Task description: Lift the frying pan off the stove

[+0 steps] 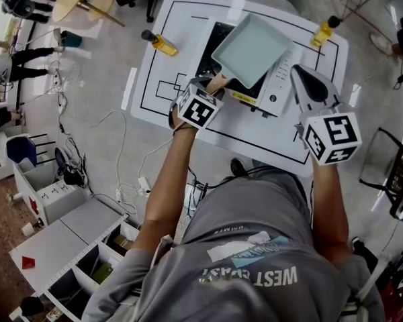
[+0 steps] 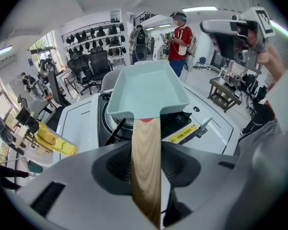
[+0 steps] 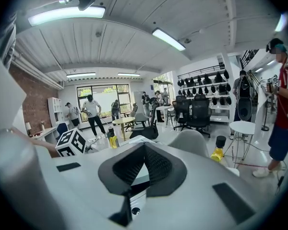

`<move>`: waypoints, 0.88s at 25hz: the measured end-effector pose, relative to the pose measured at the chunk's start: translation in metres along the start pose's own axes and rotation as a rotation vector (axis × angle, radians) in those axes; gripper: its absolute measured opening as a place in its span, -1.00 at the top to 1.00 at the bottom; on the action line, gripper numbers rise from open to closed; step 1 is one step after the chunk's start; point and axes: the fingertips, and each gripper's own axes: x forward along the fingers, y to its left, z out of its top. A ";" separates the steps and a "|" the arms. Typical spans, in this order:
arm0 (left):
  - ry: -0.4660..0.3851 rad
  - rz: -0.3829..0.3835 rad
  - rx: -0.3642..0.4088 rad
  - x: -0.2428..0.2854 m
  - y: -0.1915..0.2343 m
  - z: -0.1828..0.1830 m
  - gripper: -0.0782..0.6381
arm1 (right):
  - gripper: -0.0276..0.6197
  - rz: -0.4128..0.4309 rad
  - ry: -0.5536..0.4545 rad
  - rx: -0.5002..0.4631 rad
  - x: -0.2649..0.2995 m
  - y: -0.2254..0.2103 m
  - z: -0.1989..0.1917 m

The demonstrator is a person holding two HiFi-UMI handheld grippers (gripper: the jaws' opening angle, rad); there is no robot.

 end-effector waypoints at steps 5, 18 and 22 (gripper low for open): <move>-0.009 0.039 0.029 -0.007 -0.003 -0.001 0.37 | 0.88 0.000 0.002 -0.006 -0.006 0.002 -0.001; -0.076 0.093 0.003 -0.064 0.000 0.011 0.37 | 0.88 0.019 -0.020 -0.033 -0.027 0.017 0.010; -0.109 0.127 -0.001 -0.088 0.005 0.012 0.37 | 0.88 0.025 -0.027 -0.052 -0.033 0.027 0.014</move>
